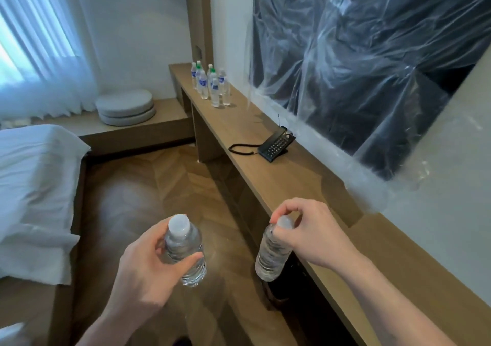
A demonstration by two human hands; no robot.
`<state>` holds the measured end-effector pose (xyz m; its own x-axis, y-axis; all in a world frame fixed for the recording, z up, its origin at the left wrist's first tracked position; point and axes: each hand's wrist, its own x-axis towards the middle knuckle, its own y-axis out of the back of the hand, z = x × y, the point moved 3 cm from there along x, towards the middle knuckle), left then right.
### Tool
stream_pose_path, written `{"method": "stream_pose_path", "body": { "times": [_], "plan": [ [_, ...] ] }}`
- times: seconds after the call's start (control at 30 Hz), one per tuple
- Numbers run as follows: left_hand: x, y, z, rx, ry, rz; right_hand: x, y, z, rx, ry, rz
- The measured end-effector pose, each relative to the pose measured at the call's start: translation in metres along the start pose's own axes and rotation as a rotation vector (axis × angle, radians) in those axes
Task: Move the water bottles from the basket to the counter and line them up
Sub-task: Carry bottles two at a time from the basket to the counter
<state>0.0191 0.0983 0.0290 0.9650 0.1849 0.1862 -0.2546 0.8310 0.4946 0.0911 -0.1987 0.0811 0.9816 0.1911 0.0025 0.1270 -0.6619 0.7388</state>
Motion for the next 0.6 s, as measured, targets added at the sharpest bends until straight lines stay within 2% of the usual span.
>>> {"method": "stream_pose_path", "body": {
  "times": [0.33, 0.6],
  "plan": [
    [0.192, 0.047, -0.071, 0.043, -0.045, -0.079, 0.153, -0.062, -0.058, 0.035, -0.072, 0.049],
    [0.330, 0.040, -0.088, 0.048, -0.076, -0.180, 0.259, -0.066, -0.071, 0.030, -0.173, 0.108]
  ]
}}
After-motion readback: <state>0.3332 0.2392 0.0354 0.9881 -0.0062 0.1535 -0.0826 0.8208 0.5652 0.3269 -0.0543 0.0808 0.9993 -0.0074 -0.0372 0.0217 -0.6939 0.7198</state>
